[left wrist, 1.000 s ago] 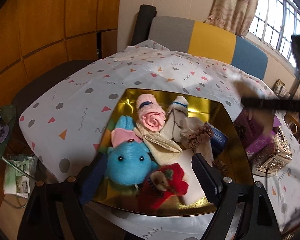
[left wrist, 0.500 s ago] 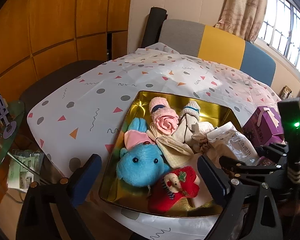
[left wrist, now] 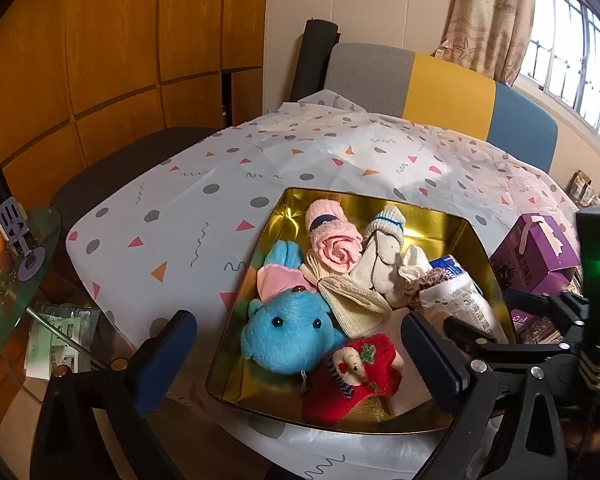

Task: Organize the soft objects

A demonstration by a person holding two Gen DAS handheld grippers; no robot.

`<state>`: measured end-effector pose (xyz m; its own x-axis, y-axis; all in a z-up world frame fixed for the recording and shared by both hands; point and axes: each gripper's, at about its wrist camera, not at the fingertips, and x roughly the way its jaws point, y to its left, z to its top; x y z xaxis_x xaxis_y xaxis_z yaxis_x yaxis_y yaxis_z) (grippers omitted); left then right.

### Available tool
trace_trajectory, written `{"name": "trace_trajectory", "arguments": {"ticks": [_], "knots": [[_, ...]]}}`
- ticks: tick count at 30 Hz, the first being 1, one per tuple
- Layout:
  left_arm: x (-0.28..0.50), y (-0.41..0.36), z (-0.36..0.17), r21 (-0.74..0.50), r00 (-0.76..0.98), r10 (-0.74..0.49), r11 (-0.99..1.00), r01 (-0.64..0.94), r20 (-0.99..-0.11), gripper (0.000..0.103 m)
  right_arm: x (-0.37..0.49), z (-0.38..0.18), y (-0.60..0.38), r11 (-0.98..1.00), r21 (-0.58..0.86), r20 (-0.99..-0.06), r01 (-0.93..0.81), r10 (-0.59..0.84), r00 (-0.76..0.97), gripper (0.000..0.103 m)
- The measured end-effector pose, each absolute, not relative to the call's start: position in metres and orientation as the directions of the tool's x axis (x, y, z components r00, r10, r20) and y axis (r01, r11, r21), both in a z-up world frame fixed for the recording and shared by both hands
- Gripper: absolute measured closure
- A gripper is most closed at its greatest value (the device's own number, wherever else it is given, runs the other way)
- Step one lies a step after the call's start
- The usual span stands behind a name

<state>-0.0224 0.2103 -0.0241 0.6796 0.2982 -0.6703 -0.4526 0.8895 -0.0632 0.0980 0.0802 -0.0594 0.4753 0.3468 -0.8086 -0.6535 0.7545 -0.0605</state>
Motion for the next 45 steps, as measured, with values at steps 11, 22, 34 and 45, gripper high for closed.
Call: {"name": "trace_trajectory", "arguments": {"ticks": [11, 22, 34, 45], "knots": [[-0.034, 0.193, -0.011, -0.062, 0.713, 0.320, 0.889, -0.453, -0.624, 0.000, 0.065, -0.024, 0.040, 0.866, -0.044, -0.696, -0.499, 0.331, 0.637, 0.019], [-0.039, 0.171, -0.005, -0.034, 0.726, 0.336, 0.896, -0.443, -0.601, 0.000, 0.051, -0.017, 0.007, 0.914, -0.019, -0.663, -0.405, 0.292, 0.690, 0.019], [-0.039, 0.158, -0.006, -0.009, 0.722, 0.338, 0.903, -0.430, -0.604, 0.000, 0.049, -0.014, -0.001, 0.922, -0.010, -0.651, -0.387, 0.288, 0.702, 0.019], [-0.038, 0.159, -0.007, -0.005, 0.715, 0.342, 0.901, -0.434, -0.610, 0.000, 0.050, -0.016, -0.001, 0.921, -0.001, -0.655, -0.390, 0.294, 0.696, 0.019]]}}
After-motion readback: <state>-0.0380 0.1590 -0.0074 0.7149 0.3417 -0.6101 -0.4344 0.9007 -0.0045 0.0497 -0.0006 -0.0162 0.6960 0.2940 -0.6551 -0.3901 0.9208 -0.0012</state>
